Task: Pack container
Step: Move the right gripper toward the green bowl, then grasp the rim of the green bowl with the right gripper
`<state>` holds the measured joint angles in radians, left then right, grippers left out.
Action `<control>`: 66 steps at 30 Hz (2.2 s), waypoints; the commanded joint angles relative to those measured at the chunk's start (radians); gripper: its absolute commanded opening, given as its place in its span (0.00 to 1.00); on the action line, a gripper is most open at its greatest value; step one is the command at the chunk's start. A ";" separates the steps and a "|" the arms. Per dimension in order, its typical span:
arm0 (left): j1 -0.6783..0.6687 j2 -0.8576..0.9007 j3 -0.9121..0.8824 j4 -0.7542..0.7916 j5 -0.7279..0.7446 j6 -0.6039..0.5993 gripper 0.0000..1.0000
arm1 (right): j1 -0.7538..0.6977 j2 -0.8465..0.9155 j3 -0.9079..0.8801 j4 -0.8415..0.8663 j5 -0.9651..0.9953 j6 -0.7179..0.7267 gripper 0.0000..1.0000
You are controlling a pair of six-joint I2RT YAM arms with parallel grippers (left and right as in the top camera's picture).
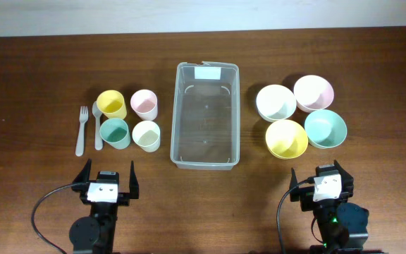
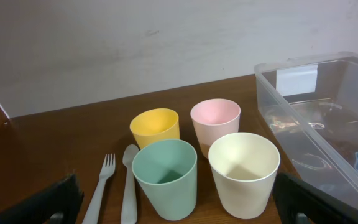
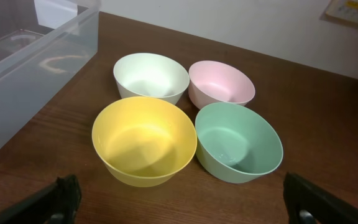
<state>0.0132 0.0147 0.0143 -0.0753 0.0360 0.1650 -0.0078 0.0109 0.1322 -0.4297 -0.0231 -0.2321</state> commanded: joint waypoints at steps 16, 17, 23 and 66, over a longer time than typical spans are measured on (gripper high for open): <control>-0.004 -0.005 -0.005 -0.004 -0.007 0.009 1.00 | -0.006 -0.007 -0.008 0.000 0.005 0.004 0.99; -0.004 -0.005 -0.005 -0.004 -0.007 0.009 1.00 | -0.006 -0.007 -0.008 0.000 0.005 0.004 0.99; -0.004 -0.005 -0.005 -0.004 -0.007 0.009 1.00 | -0.006 -0.007 -0.008 0.001 -0.154 0.004 0.99; -0.004 -0.005 -0.005 -0.004 -0.007 0.009 1.00 | -0.459 1.990 1.442 -0.695 -0.222 0.237 0.99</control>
<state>0.0132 0.0158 0.0147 -0.0780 0.0326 0.1650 -0.4942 1.9564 1.5661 -1.1282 -0.2661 0.0105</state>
